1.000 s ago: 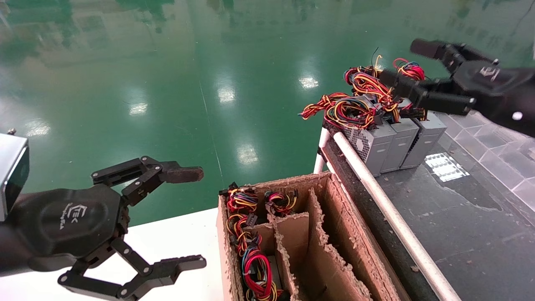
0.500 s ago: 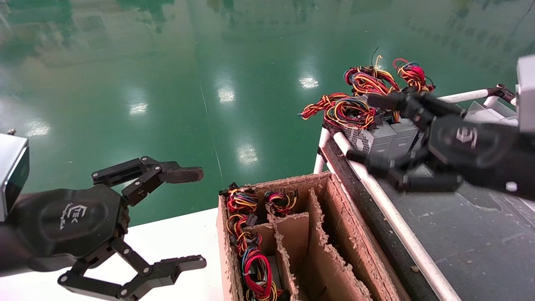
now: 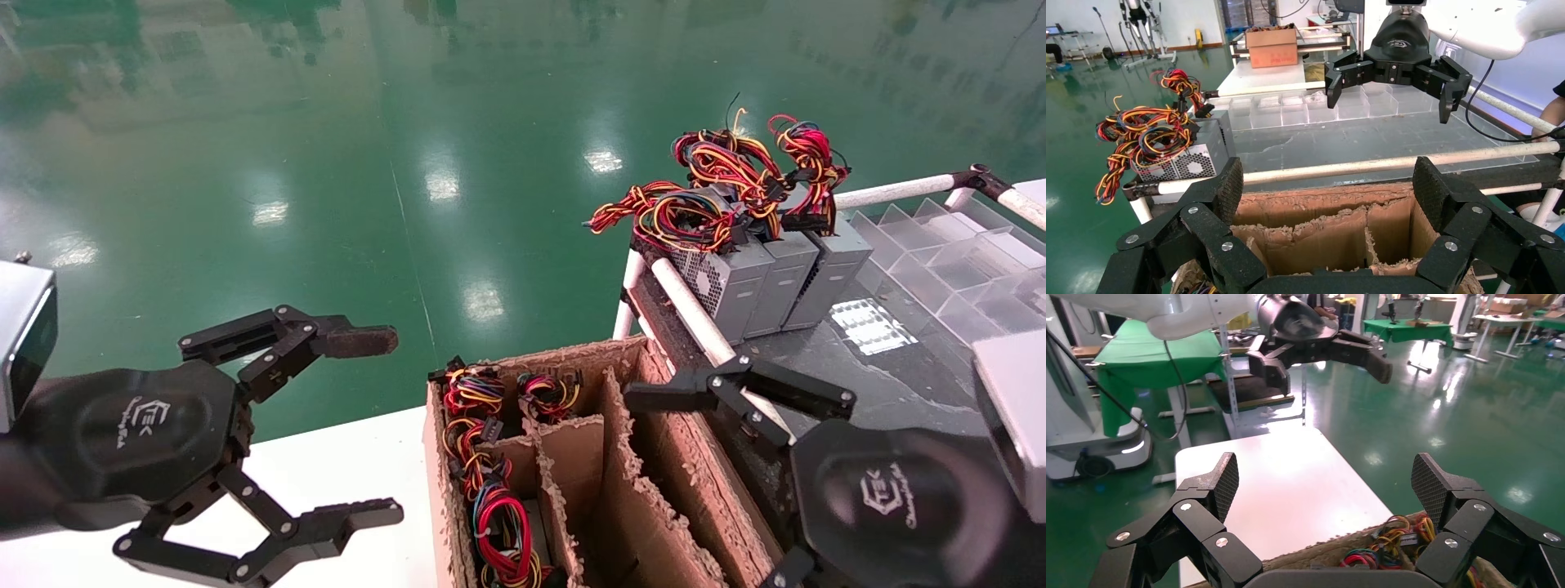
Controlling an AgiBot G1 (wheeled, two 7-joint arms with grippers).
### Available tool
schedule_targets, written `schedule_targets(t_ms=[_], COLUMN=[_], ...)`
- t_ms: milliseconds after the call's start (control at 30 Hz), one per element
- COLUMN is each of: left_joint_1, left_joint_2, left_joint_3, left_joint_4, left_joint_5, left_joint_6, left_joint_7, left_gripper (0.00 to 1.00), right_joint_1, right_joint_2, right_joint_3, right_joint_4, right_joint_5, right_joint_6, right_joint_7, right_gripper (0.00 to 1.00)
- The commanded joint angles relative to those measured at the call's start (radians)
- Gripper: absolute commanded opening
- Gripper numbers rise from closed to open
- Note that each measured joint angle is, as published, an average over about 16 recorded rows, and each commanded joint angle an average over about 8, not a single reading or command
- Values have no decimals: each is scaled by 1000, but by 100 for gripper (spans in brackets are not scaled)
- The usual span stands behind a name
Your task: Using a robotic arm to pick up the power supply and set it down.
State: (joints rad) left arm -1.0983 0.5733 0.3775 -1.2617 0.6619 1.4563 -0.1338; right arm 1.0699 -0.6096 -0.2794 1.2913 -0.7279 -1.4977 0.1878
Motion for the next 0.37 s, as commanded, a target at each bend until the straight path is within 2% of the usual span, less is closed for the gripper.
schedule_targets(t_ms=[33, 367], left_joint_1=[0, 0], left_joint_2=[0, 0], left_joint_3=[0, 0], left_joint_4=[0, 0], left_joint_5=[0, 0], left_joint_6=[0, 0], left_joint_7=[0, 0], left_gripper=[100, 100], right_joint_1=[-19, -11], right_joint_2=[7, 5], right_joint_3=[1, 1], right_joint_4=[31, 18], right_joint_5=[9, 7], right_joint_6=[-8, -5], right_joint_7=[6, 4], right_gripper=[100, 100])
